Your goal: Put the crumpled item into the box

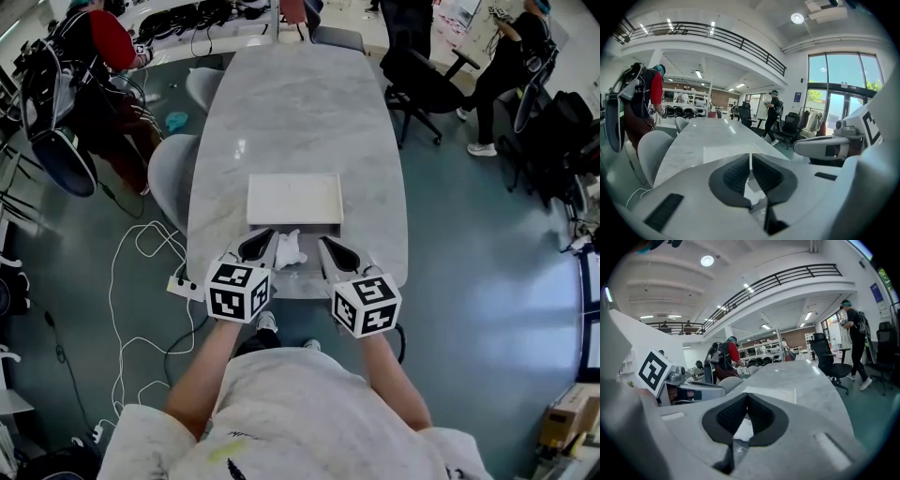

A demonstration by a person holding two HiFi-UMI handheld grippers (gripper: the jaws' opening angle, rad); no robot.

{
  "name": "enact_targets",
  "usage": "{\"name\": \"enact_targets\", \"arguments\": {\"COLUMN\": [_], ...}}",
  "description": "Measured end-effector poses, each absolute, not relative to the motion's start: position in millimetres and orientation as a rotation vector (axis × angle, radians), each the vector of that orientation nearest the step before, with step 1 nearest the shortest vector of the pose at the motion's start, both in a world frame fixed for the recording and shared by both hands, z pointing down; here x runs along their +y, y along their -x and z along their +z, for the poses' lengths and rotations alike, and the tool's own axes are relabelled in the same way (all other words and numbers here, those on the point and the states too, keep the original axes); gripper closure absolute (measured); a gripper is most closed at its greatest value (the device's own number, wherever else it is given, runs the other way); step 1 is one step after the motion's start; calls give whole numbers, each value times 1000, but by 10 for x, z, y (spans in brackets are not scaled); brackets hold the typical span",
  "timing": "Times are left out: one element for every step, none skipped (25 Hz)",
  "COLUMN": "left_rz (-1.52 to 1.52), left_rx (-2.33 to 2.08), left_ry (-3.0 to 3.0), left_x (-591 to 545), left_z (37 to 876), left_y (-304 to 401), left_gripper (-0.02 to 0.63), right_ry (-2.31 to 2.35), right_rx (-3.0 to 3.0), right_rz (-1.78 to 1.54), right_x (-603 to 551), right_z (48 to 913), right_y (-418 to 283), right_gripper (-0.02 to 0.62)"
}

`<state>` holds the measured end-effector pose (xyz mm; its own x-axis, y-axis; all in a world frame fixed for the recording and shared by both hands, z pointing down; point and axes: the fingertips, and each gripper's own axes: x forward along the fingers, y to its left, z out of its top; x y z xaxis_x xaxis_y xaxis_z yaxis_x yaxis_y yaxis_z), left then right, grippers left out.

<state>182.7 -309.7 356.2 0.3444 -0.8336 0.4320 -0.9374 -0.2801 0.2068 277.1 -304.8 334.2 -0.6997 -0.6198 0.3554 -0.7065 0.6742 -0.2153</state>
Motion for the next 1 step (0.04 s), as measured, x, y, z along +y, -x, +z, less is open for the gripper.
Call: {"name": "enact_targets", "arguments": {"left_rz": [333], "left_rx": [-1550], "left_ry": [-2191], "left_x": [-3104], "left_z": [3570], "left_y": [-1814], "left_gripper": [589], "right_ry": [-1063], "right_rx": [-2636], "right_rz": [495], "right_x": [-3052], "right_z": [3347], "right_y": [-2757], "right_gripper": [591]}}
